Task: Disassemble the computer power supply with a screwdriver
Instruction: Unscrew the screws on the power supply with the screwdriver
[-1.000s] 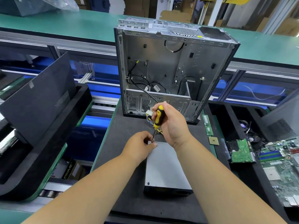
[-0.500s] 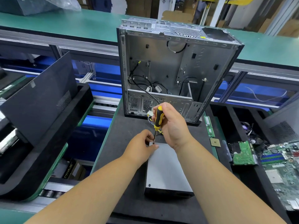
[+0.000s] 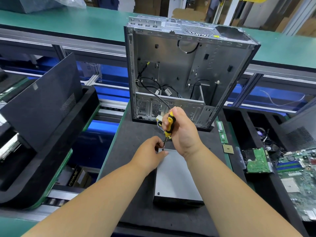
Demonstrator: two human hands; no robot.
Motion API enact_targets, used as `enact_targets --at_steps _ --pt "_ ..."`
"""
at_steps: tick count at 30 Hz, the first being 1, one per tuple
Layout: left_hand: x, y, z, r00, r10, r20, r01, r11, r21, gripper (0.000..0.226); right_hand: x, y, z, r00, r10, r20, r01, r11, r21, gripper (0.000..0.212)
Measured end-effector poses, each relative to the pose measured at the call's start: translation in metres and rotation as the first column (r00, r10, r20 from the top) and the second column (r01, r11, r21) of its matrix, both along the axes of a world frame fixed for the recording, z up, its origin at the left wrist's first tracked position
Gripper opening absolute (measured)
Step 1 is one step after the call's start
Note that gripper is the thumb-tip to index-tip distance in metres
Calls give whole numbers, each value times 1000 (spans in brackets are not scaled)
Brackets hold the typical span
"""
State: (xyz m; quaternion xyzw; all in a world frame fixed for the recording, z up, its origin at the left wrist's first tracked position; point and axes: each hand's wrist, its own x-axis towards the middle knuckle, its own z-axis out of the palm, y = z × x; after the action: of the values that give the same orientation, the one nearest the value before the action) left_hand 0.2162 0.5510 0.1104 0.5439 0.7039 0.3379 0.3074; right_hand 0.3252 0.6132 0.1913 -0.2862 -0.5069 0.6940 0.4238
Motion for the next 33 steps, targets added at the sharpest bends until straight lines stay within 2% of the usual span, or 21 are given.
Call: enact_targets --at_steps 3,7,10,12,15,17,20,23,29,31,33 --pt "1 0 0 1000 6 -2 -6 1000 -1 20 2 3 1 999 -46 -3 46 997 -56 27" --pt "2 -1 0 1000 12 9 -13 1000 9 16 1 5 2 994 -103 -34 98 986 -136 55" --pt "2 -2 0 1000 18 15 -18 1000 16 15 1 4 0 989 -112 -94 97 984 -147 64" --pt "2 -2 0 1000 17 18 -18 1000 22 15 2 2 0 988 -88 -130 68 986 -150 61" --pt "1 -2 1 1000 7 13 -8 1000 28 15 4 1 0 991 -62 -122 49 993 -107 31" --pt "1 -2 2 1000 5 19 -5 999 32 17 3 0 0 996 -57 -76 52 997 -61 23" --pt "2 -3 1 1000 10 21 -11 999 33 15 3 -1 -1 1000 -26 10 26 1000 -1 22" --pt "2 -3 2 1000 12 24 -12 1000 27 15 1 -3 0 996 4 87 -8 999 39 30" --pt "2 -1 1 999 16 39 -17 1000 14 17 -7 -4 -3 1000 1 9 -1 1000 15 54" --pt "1 -1 1 999 17 43 -18 1000 18 18 -7 -4 -4 999 8 -36 -8 1000 2 53" --pt "1 0 0 999 11 44 -12 1000 22 20 -6 -2 -5 998 31 -57 -30 999 11 39"
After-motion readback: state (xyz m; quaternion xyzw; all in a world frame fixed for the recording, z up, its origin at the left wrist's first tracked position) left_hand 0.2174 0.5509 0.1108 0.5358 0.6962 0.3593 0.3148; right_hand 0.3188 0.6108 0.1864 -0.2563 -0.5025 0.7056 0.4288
